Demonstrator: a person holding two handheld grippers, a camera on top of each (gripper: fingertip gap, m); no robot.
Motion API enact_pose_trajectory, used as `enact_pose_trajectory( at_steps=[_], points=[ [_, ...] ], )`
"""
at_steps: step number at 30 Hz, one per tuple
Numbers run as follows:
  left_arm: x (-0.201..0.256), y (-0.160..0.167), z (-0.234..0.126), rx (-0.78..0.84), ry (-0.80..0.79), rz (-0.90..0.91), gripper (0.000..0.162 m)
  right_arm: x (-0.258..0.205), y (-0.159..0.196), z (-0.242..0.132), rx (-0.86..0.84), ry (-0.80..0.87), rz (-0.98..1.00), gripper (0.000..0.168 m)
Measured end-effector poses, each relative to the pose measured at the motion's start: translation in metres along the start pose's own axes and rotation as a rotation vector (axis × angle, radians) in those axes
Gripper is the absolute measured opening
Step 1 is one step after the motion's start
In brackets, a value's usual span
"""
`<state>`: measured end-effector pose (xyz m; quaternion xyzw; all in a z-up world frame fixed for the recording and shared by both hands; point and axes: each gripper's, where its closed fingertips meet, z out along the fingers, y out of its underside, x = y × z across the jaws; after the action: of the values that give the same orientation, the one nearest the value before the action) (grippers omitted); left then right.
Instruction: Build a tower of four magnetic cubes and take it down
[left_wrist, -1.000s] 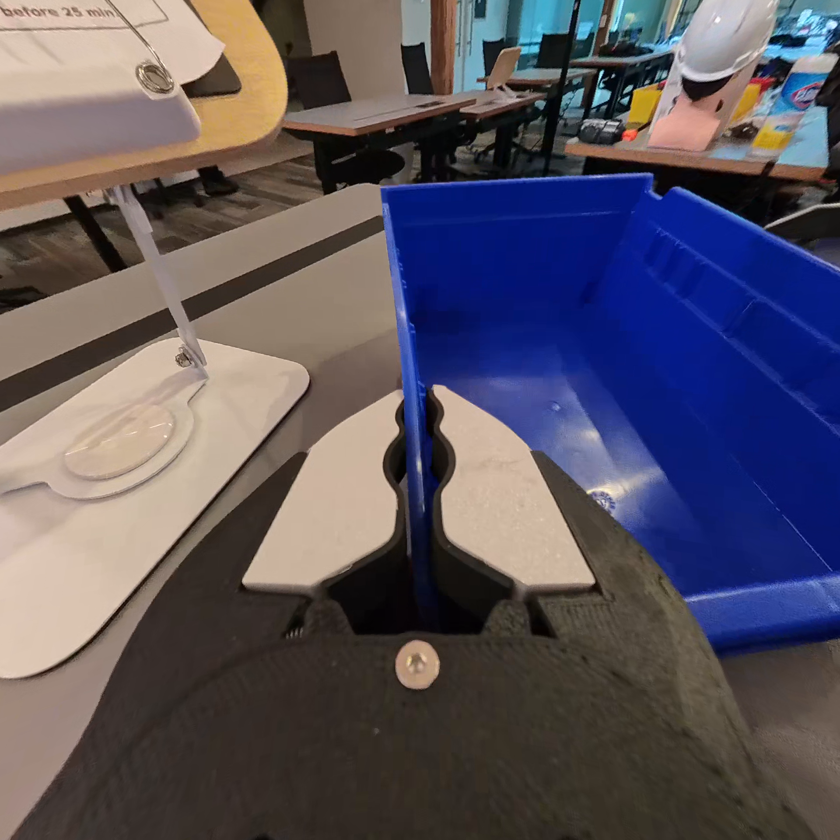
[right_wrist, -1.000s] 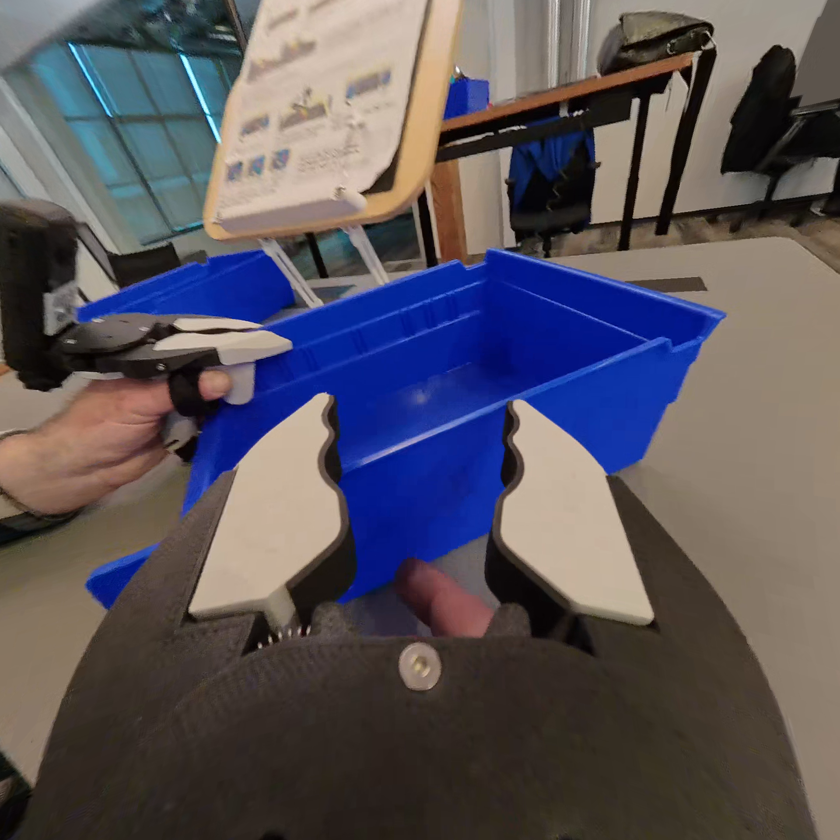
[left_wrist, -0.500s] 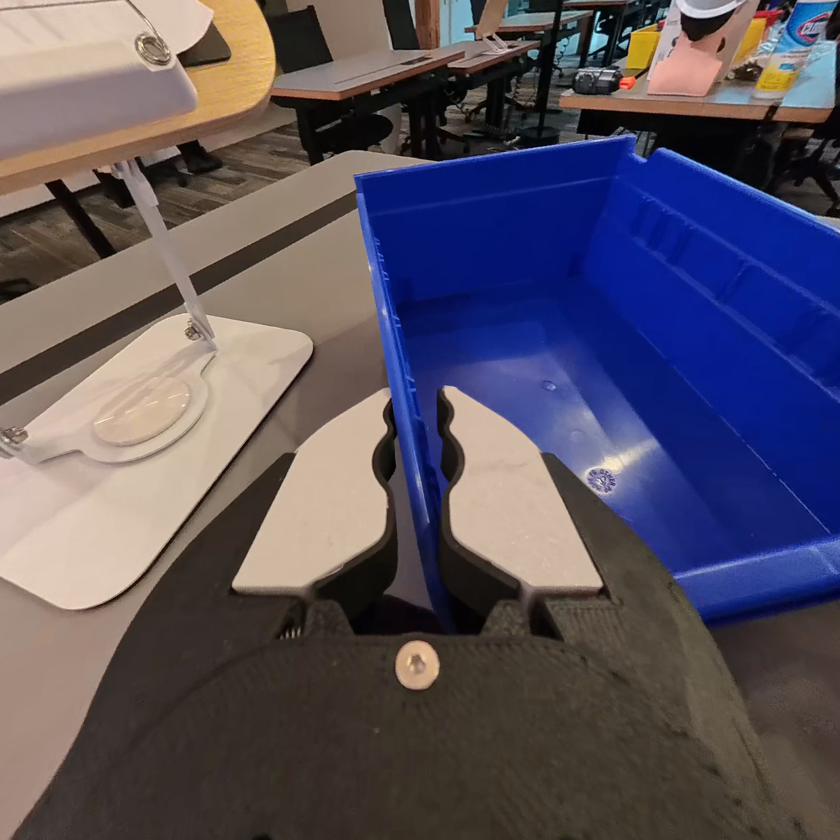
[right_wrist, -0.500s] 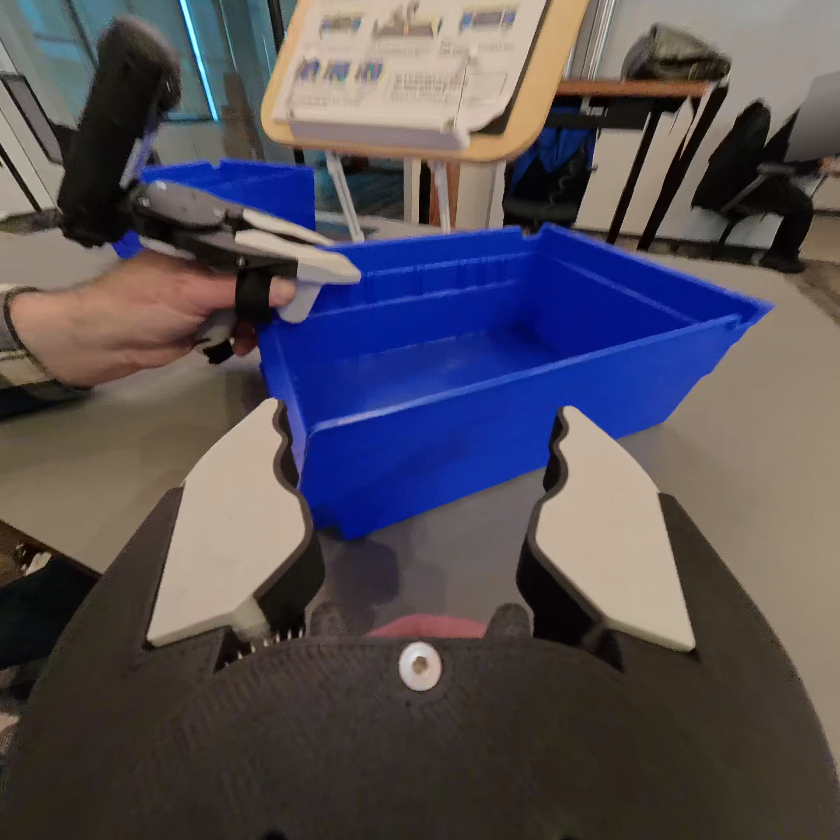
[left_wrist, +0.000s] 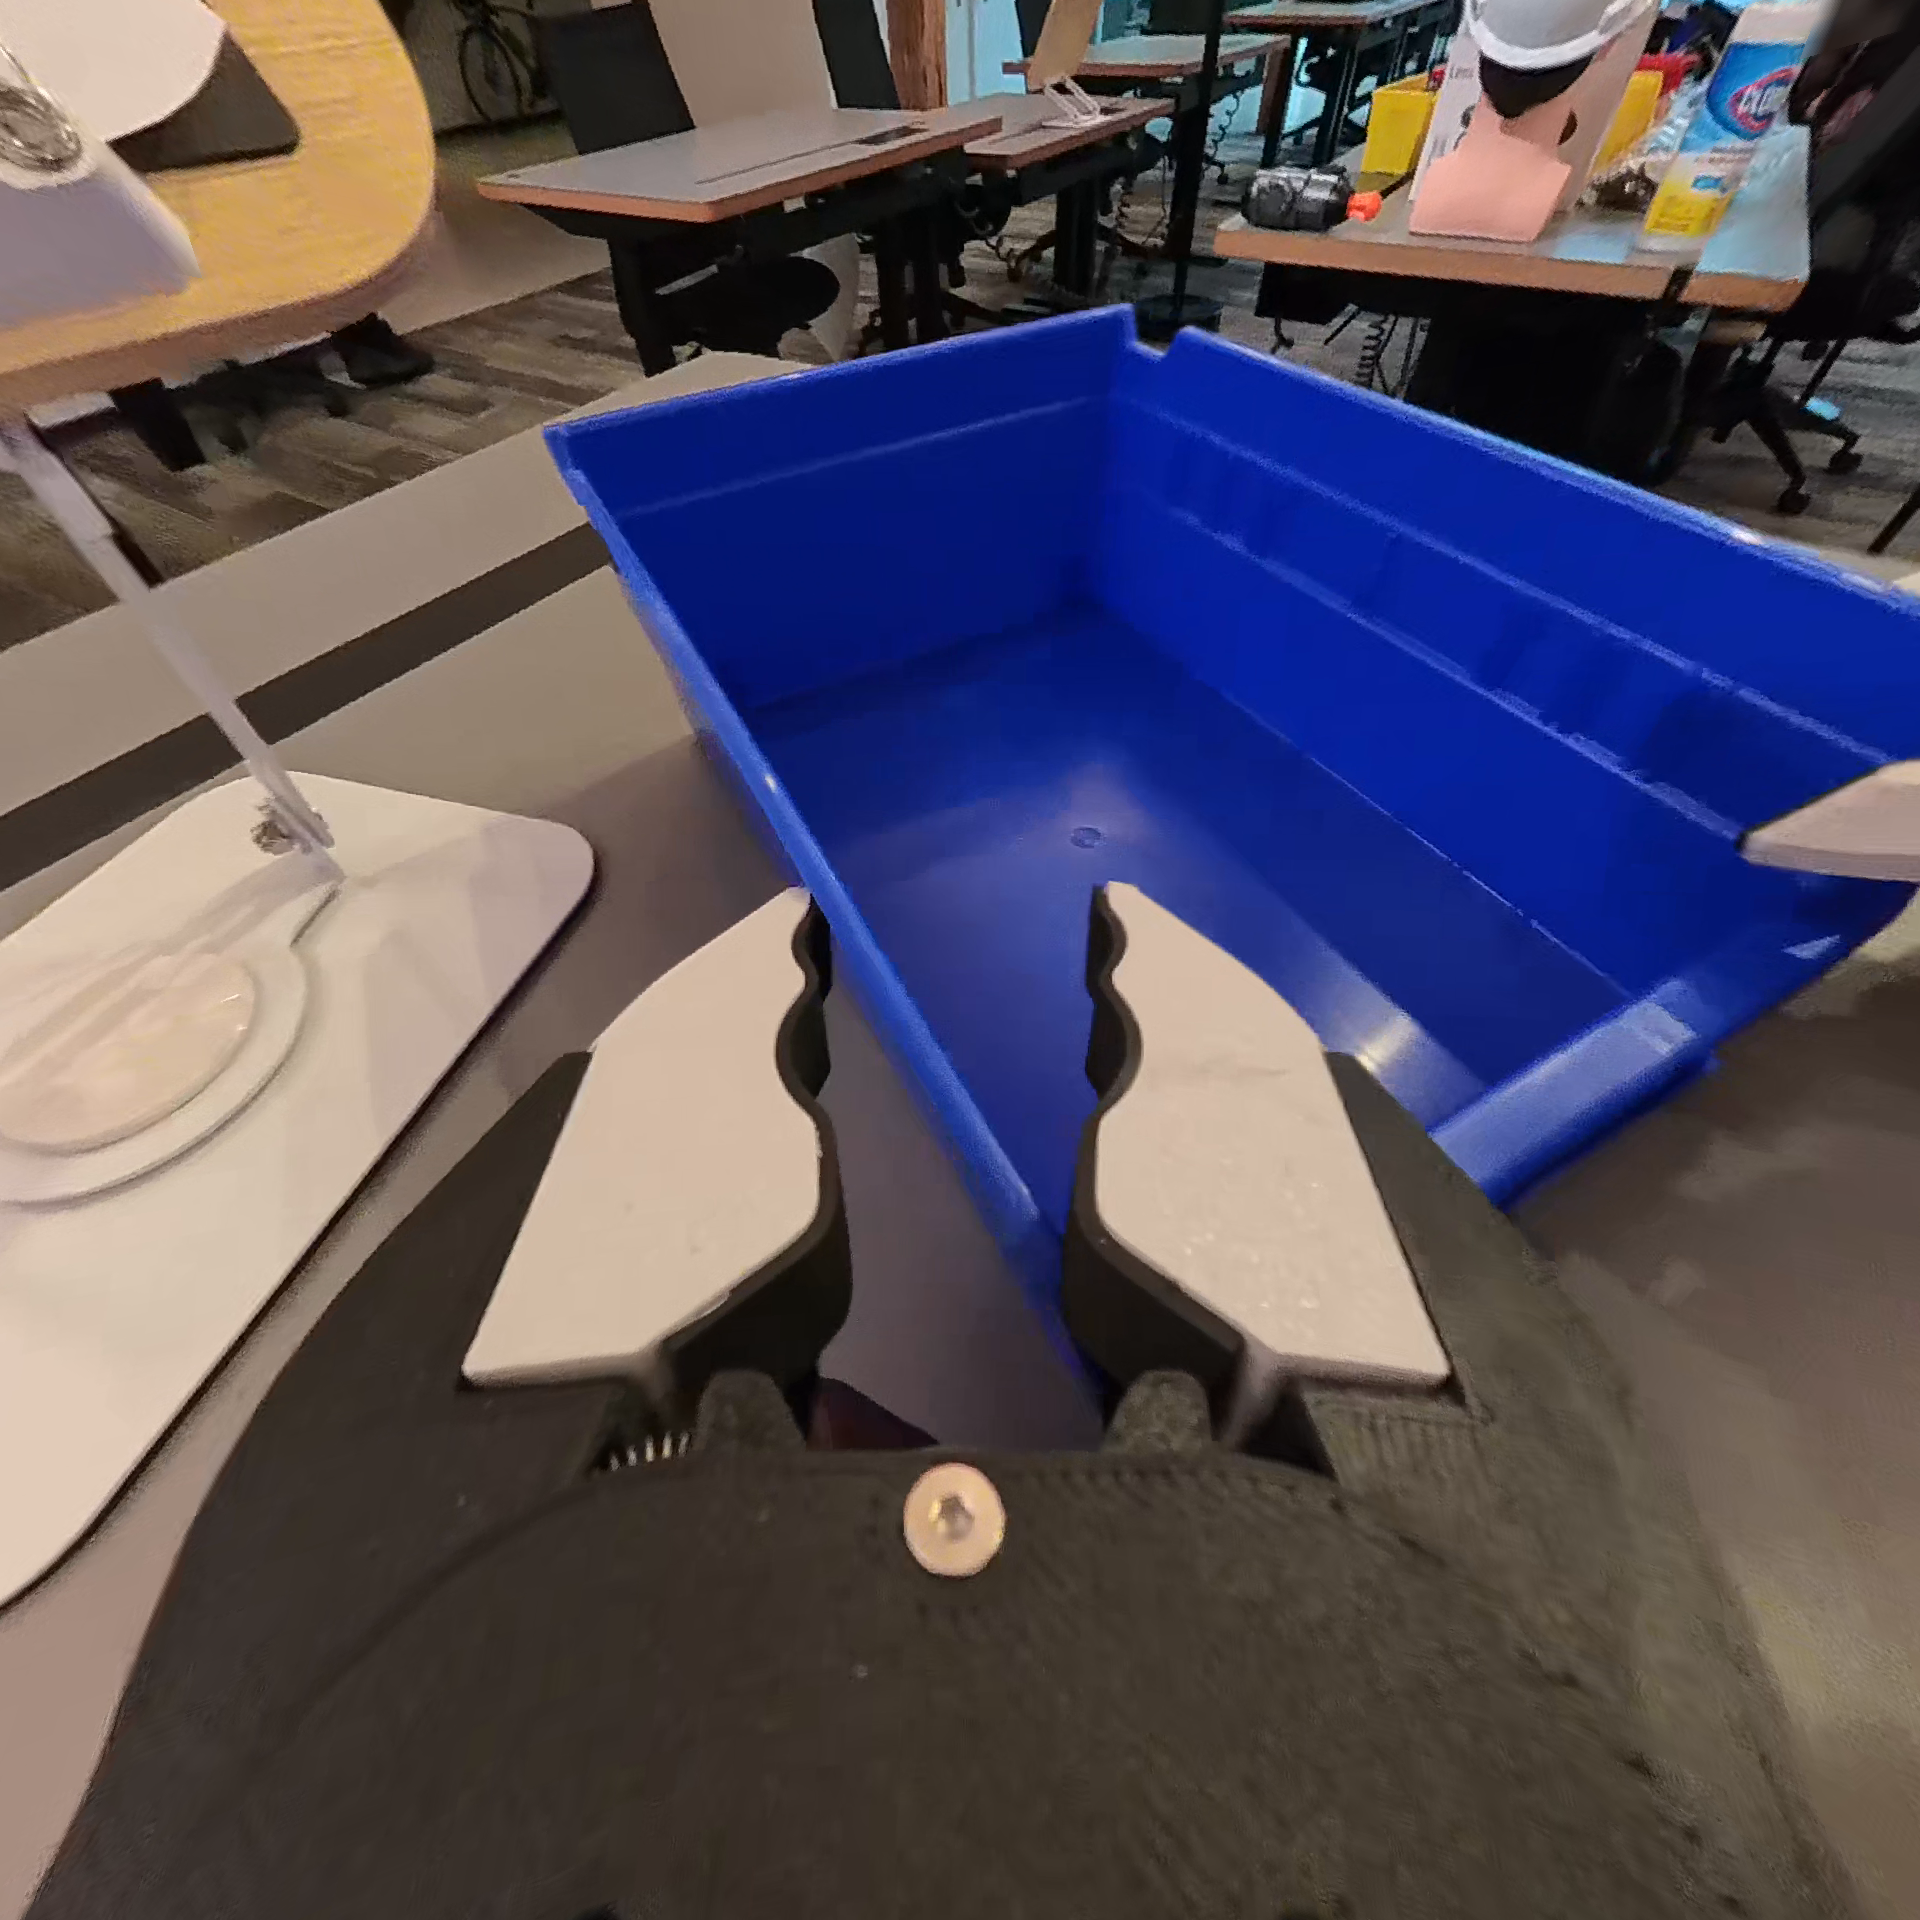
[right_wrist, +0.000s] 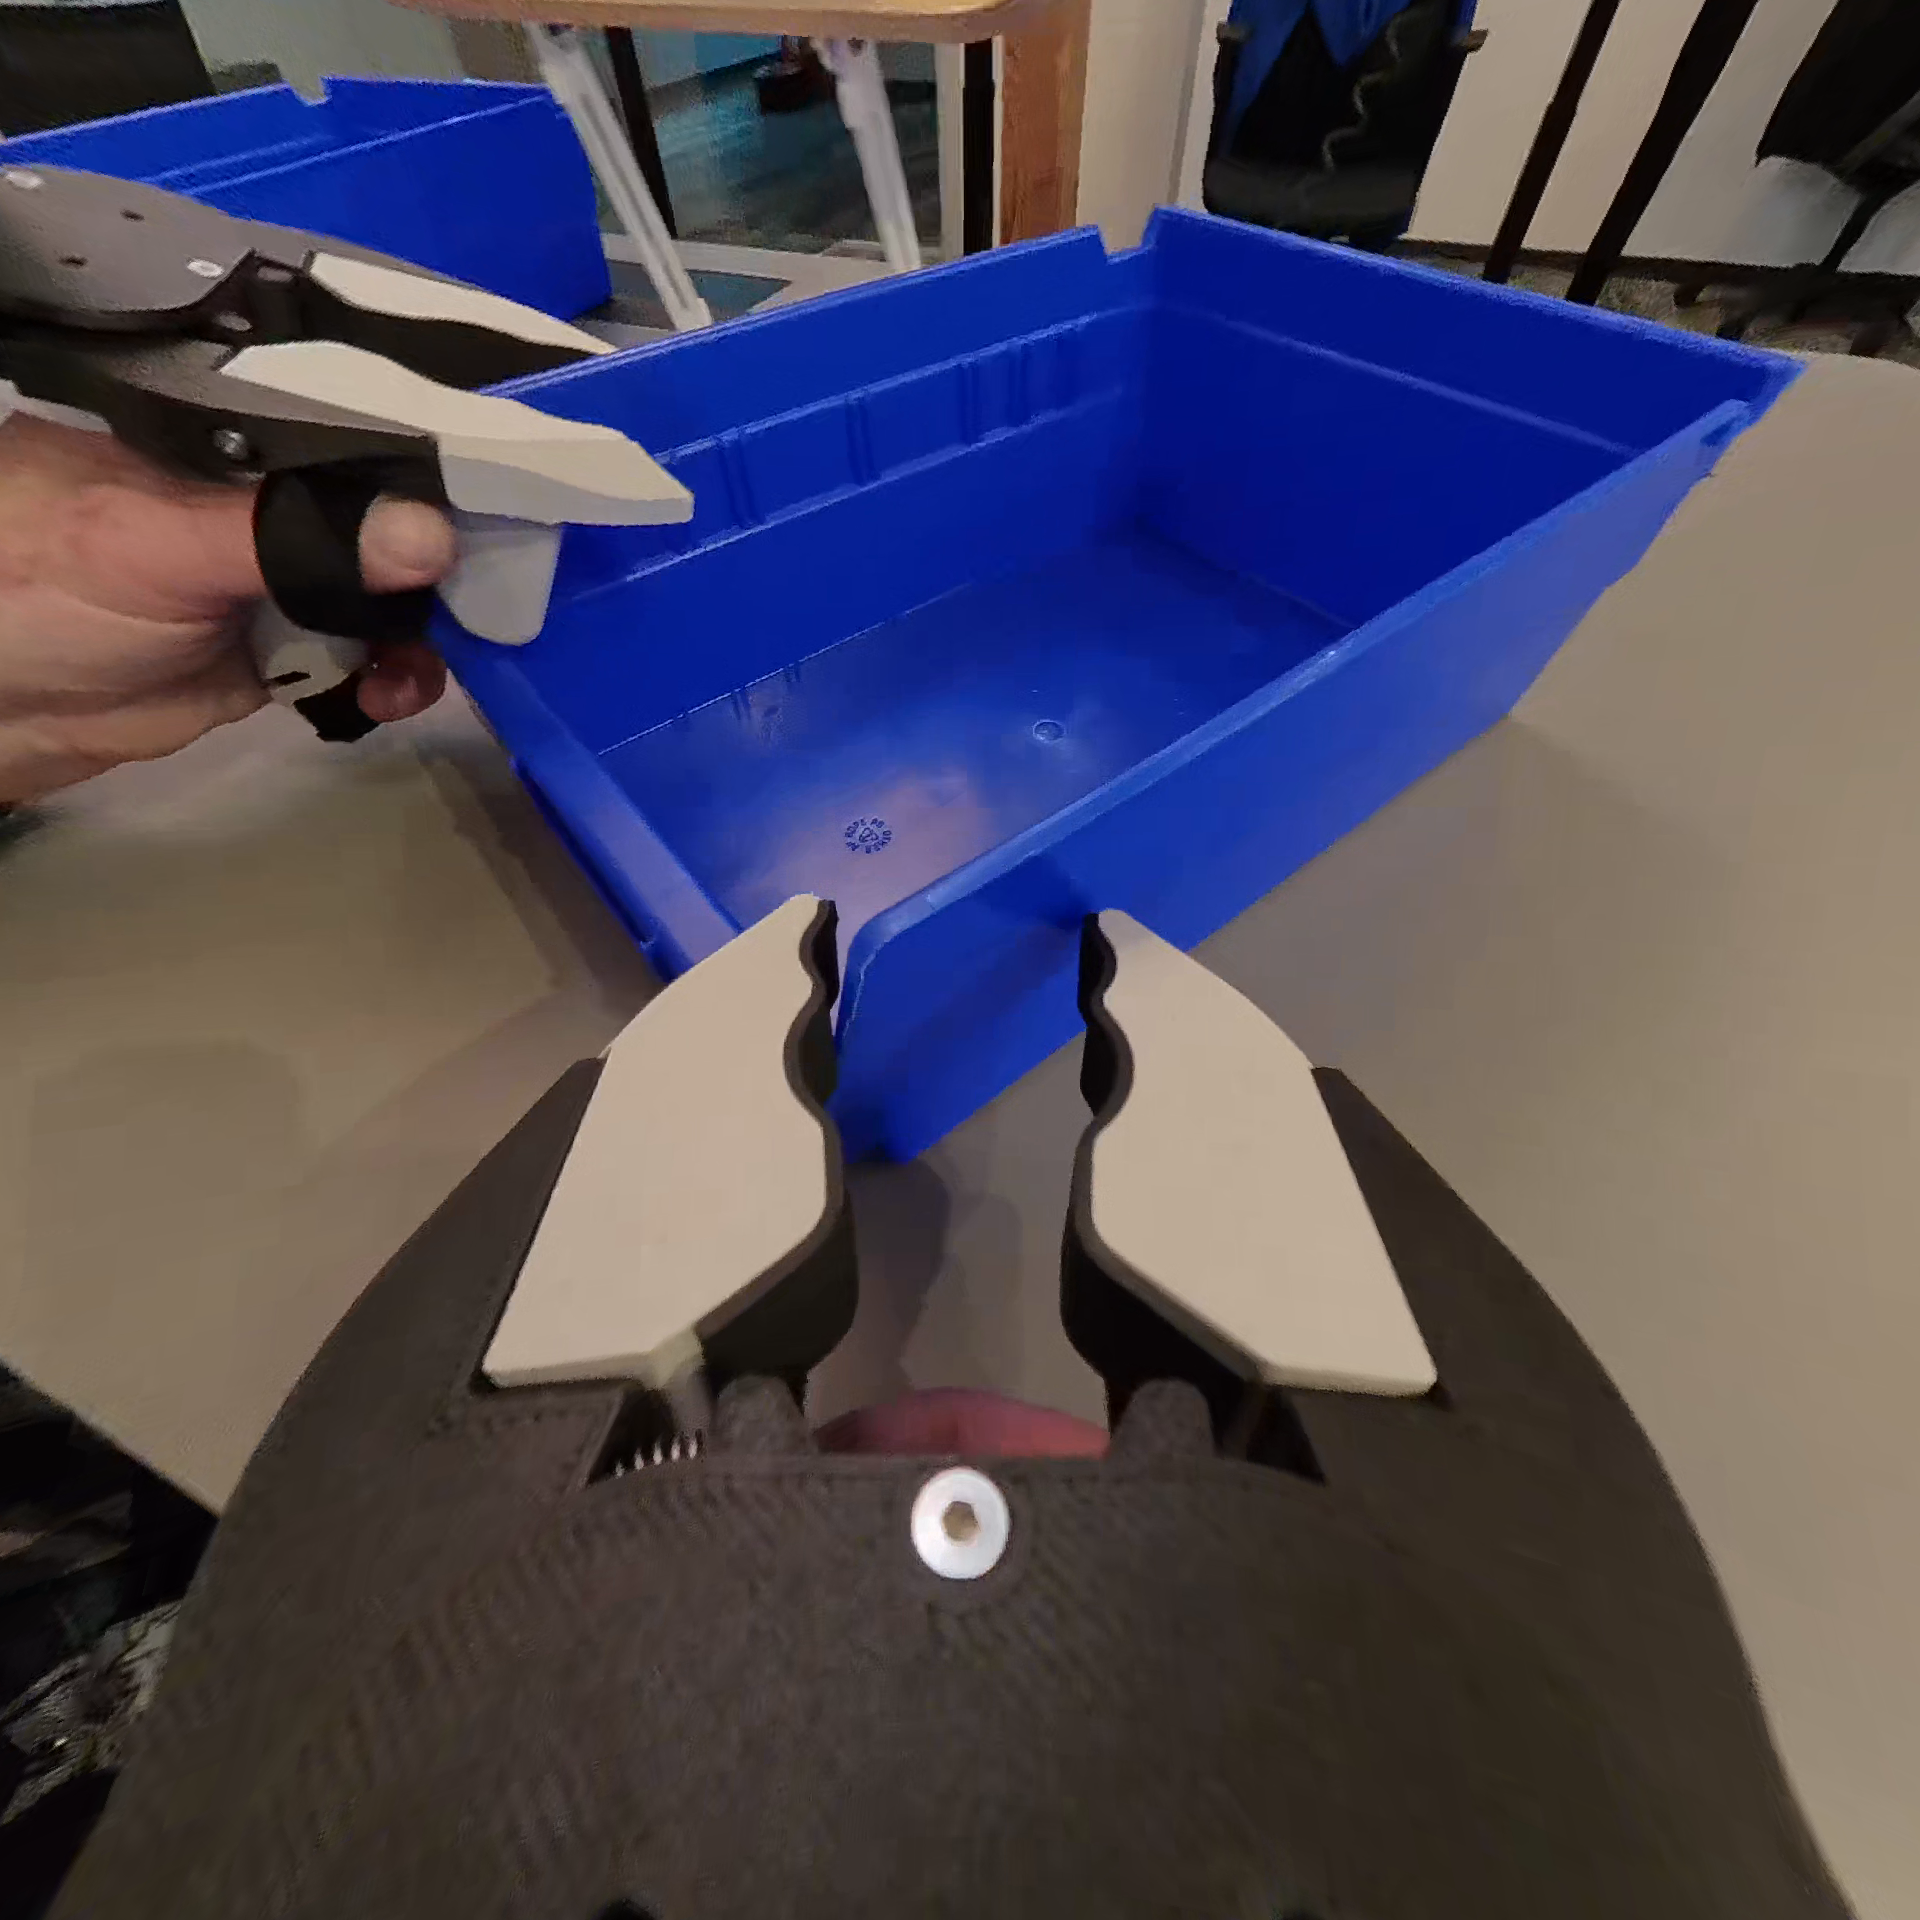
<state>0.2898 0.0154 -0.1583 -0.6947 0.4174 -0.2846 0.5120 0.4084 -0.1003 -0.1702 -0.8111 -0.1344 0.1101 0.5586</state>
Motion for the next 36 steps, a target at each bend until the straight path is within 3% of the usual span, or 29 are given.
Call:
enact_pose_trajectory(
  at_steps=[7, 14, 23, 36],
  points=[
    [0.005, -0.017, 0.047, 0.054, -0.04, -0.086, 0.065, 0.069, -0.01, 0.022, -0.032, 0.025, 0.041, 0.04],
    [-0.002, -0.035, 0.093, 0.106, -0.147, -0.182, 0.062, 0.138, -0.022, 0.05, -0.084, 0.037, 0.063, 0.03],
    [-0.01, -0.054, 0.15, 0.121, -0.243, -0.222, 0.072, 0.218, -0.04, 0.095, -0.1, 0.032, 0.12, 0.021],
    [-0.051, -0.068, 0.194, 0.132, -0.339, -0.264, 0.07, 0.254, -0.057, 0.139, -0.109, 0.023, 0.11, 0.022]
  ],
)
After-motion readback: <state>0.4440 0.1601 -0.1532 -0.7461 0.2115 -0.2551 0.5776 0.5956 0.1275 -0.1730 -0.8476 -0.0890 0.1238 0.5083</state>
